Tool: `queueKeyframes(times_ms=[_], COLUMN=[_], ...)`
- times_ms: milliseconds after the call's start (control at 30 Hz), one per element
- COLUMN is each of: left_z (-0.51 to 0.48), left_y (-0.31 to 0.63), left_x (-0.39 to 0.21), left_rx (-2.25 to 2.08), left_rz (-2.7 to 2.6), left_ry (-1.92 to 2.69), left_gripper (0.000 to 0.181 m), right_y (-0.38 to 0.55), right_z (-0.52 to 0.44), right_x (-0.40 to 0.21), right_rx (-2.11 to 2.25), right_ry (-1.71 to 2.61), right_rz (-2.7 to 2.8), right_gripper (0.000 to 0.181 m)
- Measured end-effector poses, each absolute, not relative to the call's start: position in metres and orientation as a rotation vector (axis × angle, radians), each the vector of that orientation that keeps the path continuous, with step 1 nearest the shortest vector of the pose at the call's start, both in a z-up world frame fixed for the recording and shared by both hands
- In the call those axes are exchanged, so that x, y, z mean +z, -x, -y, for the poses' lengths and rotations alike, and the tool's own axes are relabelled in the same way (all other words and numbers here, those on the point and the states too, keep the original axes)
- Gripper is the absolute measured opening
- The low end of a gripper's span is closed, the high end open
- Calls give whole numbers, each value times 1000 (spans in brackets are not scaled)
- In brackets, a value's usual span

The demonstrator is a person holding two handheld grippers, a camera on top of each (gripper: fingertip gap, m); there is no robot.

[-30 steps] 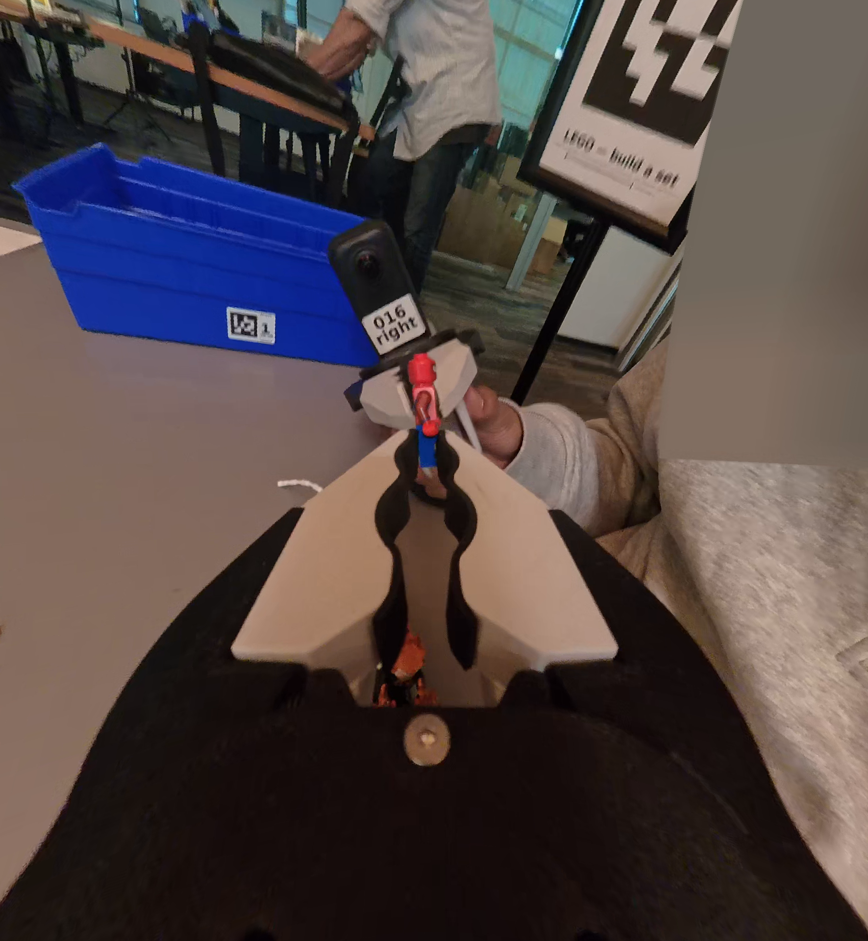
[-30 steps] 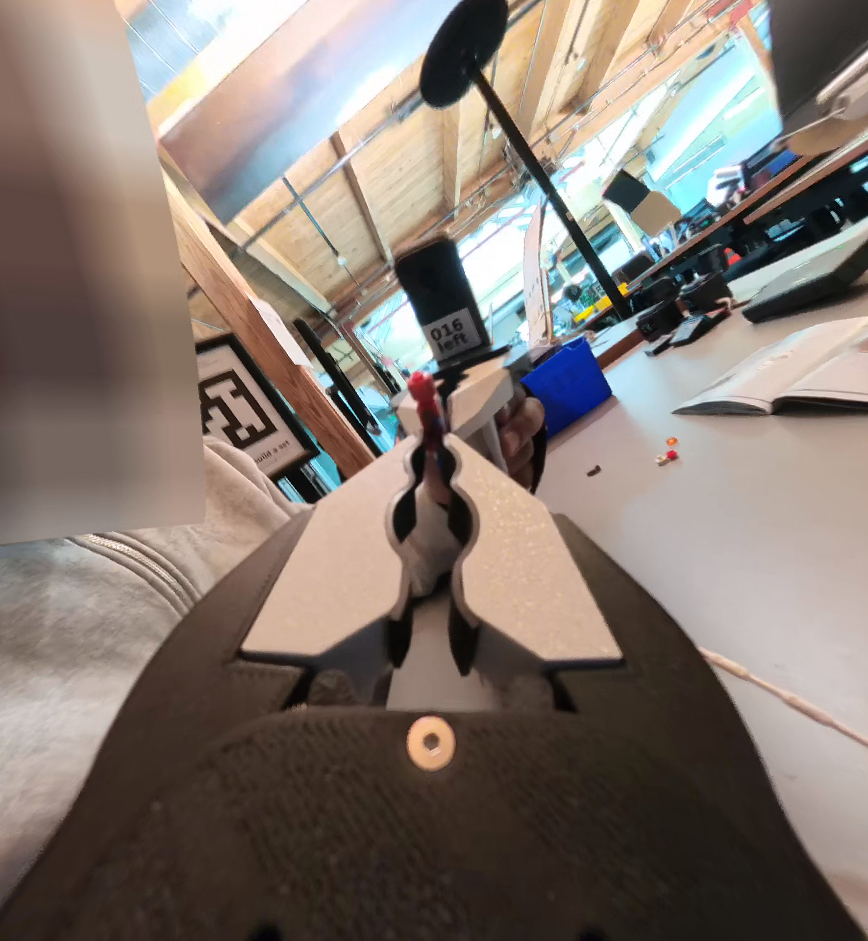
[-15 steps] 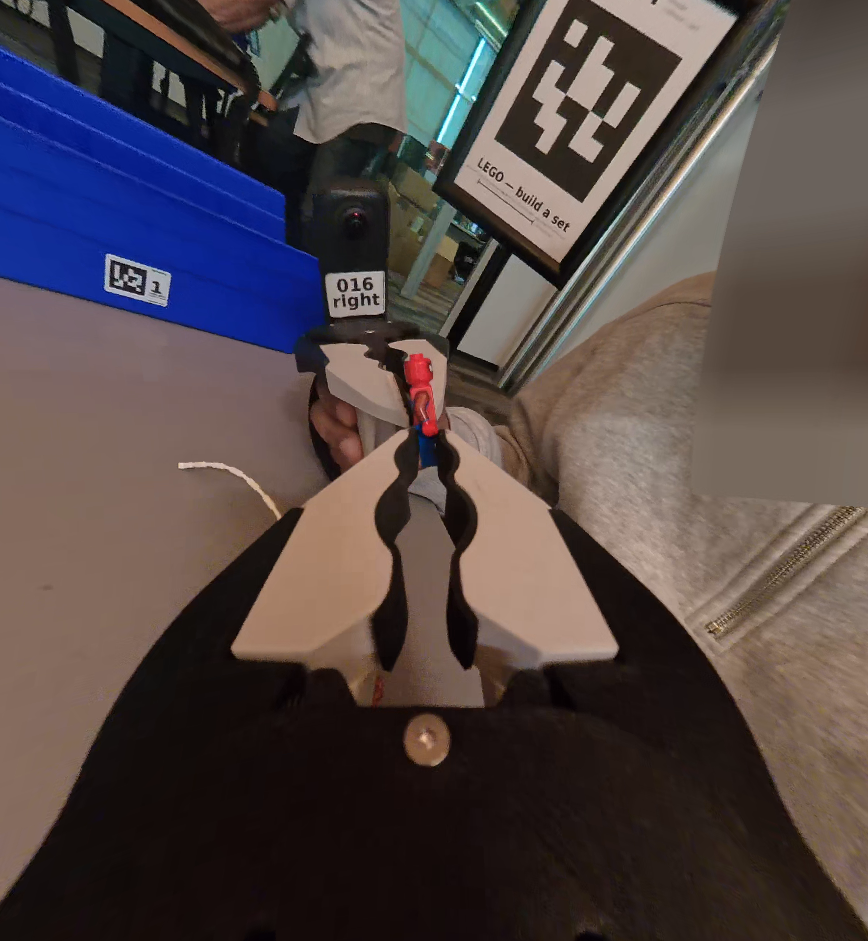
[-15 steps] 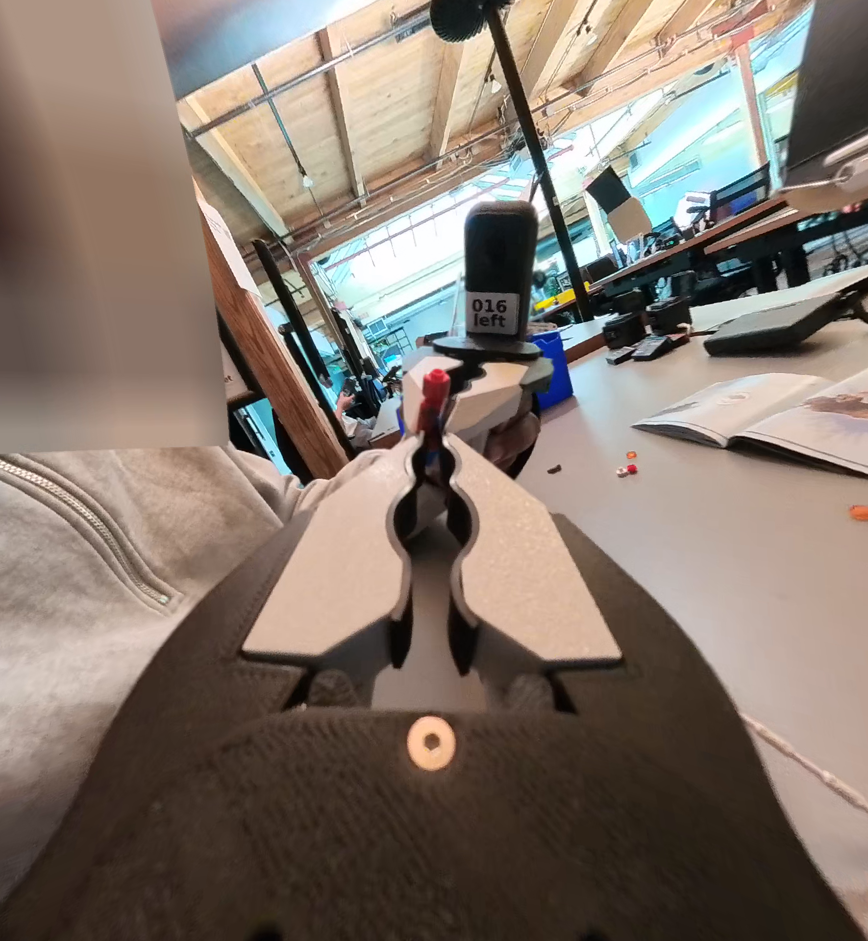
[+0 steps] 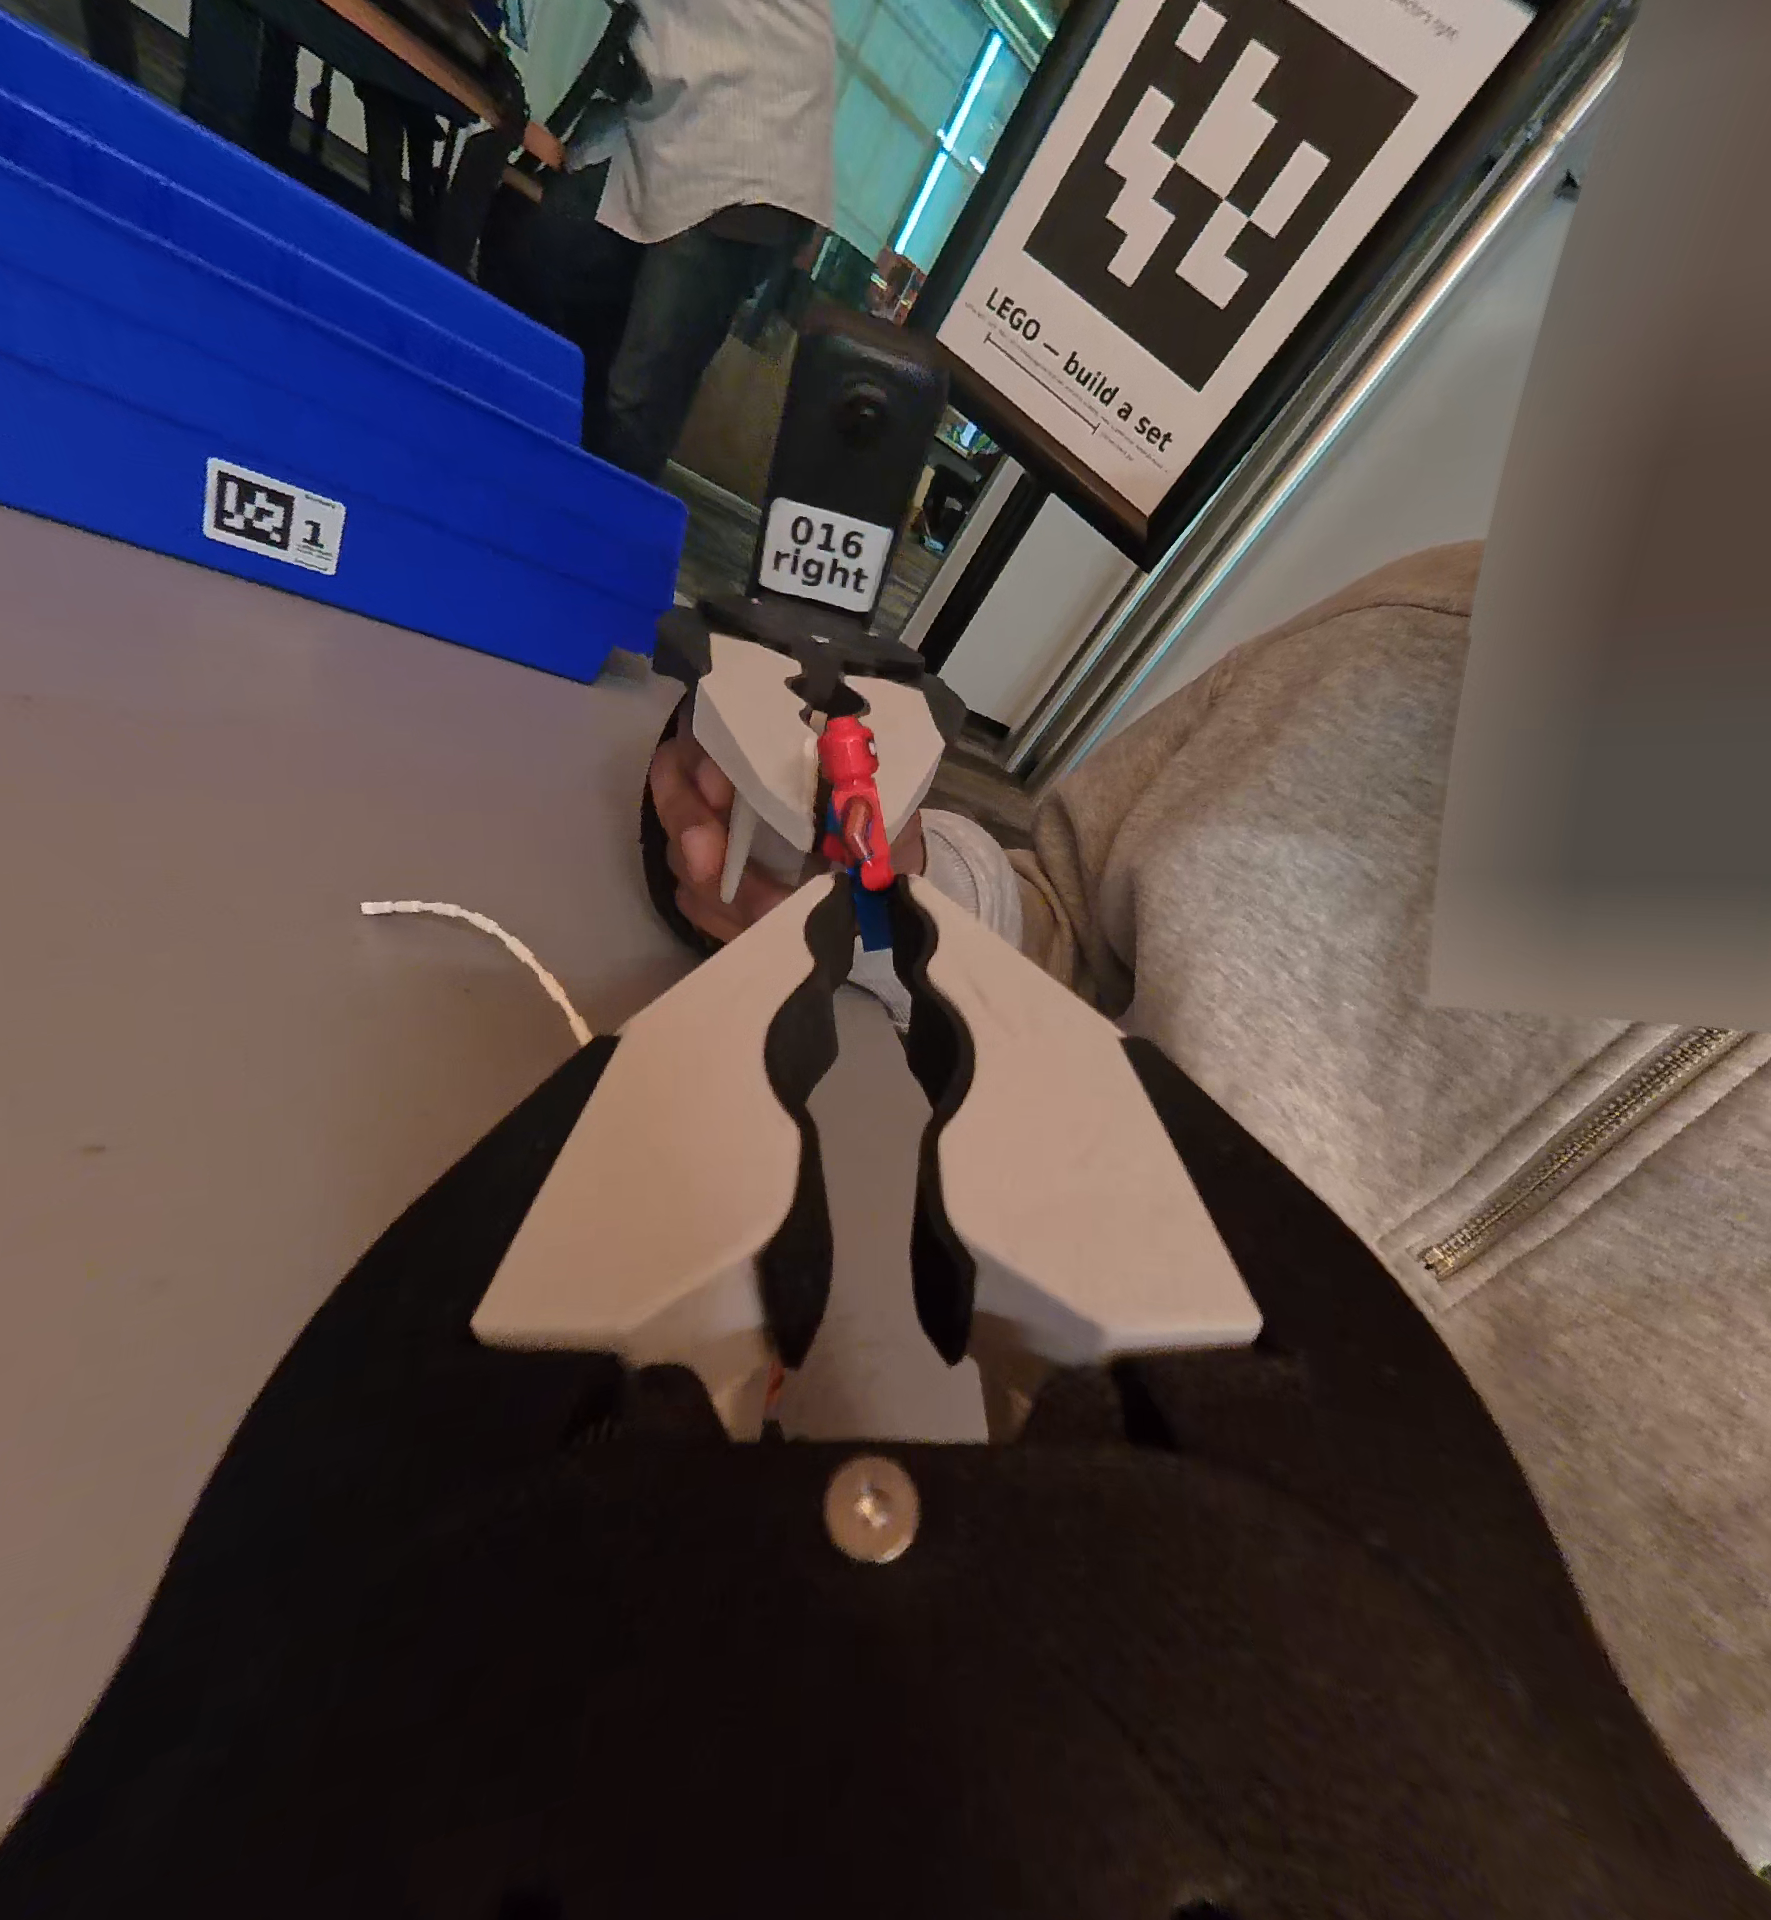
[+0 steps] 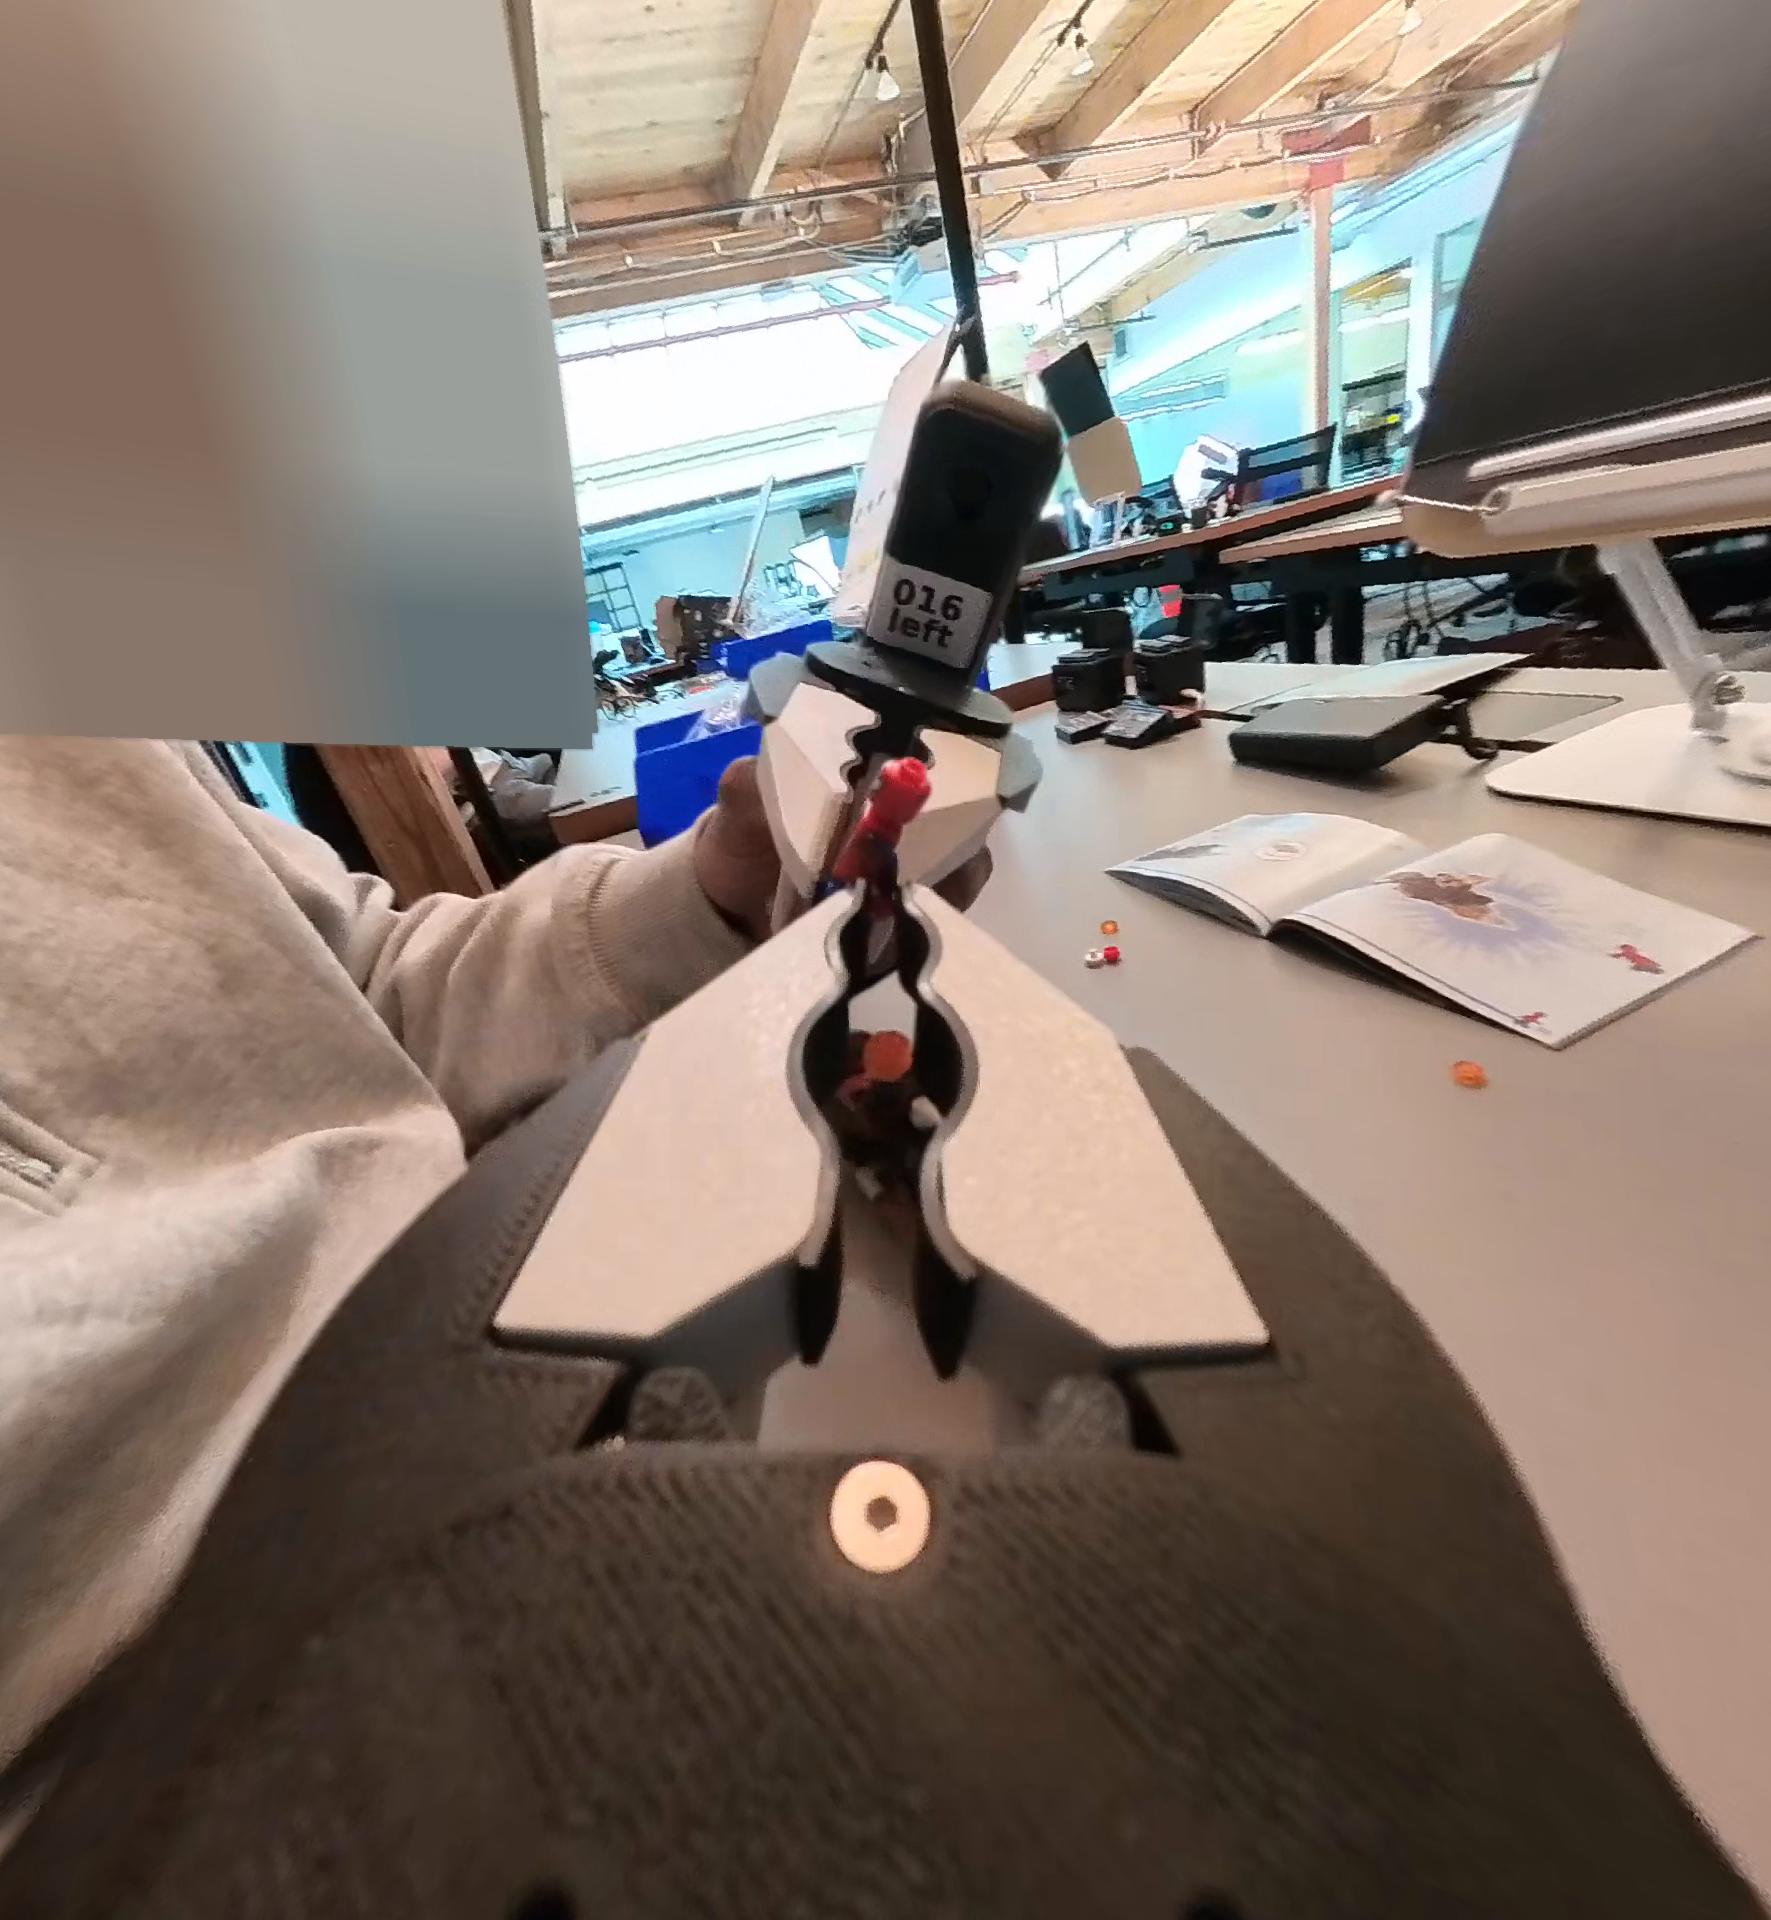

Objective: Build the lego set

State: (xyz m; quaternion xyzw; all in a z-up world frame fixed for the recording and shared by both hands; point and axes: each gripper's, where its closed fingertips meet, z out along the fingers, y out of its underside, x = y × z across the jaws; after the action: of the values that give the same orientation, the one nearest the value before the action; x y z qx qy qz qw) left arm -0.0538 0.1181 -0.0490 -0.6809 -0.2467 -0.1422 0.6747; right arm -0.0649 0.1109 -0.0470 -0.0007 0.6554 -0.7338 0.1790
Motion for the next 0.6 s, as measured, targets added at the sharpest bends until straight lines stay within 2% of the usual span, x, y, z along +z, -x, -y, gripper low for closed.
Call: queueKeyframes(times_ms=[600], left_z=[-118], left_y=[53], left_x=[-51], left_rx=[-297], left_rz=[540], left_ry=[1552], left_gripper=[4], right_y=[71], right_z=[-109], right_x=[-48], right_rx=[-2153], right_ry=[-22], right_rz=[-1925], right_gripper=[2])
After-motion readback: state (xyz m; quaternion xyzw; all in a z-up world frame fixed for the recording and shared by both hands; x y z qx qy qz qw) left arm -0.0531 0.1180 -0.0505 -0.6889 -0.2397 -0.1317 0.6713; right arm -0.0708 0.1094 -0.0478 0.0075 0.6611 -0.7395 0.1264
